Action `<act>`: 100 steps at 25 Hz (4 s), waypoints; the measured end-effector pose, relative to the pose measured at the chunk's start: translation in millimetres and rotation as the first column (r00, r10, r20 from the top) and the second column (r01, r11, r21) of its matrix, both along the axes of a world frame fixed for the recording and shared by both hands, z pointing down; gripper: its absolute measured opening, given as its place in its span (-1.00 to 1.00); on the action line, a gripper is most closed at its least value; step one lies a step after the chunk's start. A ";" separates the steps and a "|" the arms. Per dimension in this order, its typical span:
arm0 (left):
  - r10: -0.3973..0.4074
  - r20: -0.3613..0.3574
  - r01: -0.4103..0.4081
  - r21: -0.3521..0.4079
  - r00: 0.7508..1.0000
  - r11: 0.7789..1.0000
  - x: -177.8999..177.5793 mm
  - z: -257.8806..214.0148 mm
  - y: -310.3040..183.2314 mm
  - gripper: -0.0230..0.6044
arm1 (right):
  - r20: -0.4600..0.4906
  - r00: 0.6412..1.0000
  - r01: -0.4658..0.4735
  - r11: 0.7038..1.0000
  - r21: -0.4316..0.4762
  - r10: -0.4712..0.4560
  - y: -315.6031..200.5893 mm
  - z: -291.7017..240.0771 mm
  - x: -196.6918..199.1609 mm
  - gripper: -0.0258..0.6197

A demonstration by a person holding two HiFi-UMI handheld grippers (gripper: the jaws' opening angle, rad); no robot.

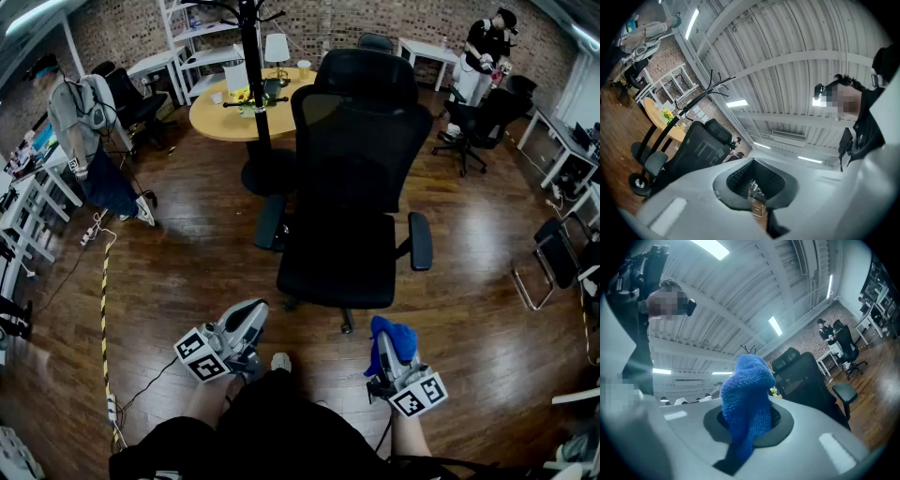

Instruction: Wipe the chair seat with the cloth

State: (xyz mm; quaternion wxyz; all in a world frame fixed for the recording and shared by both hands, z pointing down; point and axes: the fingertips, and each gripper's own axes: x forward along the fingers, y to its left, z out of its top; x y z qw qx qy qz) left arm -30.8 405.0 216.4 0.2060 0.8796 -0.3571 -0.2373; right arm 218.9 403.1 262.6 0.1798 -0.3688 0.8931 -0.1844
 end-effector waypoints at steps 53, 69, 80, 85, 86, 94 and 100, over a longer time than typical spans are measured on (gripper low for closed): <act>-0.219 -0.108 0.126 -0.546 0.970 0.829 -106.5 212.3 -409.5 -0.96 | -0.707 0.670 -0.234 0.840 -0.490 -0.226 -621.6 451.7 -159.8 -0.82; -0.202 -0.102 0.106 -0.580 0.974 0.807 -95.3 212.1 -415.5 -0.96 | -0.756 0.655 -0.510 0.733 -0.450 -0.008 -605.0 421.4 67.0 -0.82; -0.202 -0.168 0.083 -0.535 0.965 0.841 -89.7 198.7 -405.8 -0.96 | -0.537 0.843 -0.360 0.728 -0.583 -0.013 -605.4 414.2 -20.6 -0.82; -0.249 -0.196 0.112 -0.527 0.948 0.842 -91.1 196.5 -398.9 -0.96 | -0.444 0.864 -0.102 0.780 -0.617 -0.238 -587.8 421.2 -174.9 -0.82; -0.258 -0.203 0.116 -0.527 0.945 0.842 -93.4 197.1 -396.8 -0.96 | -0.432 0.857 -0.056 0.781 -0.622 -0.283 -579.4 421.3 -205.4 -0.82; -0.295 -0.244 0.136 -0.510 0.924 0.850 -106.7 193.6 -381.1 -0.96 | -0.476 0.754 0.093 0.791 -0.604 -0.453 -537.9 429.3 -325.8 -0.82; -0.292 -0.252 0.128 -0.514 0.923 0.848 -110.5 193.9 -379.7 -0.96 | -0.529 0.728 0.072 0.816 -0.574 -0.436 -539.0 434.2 -304.3 -0.82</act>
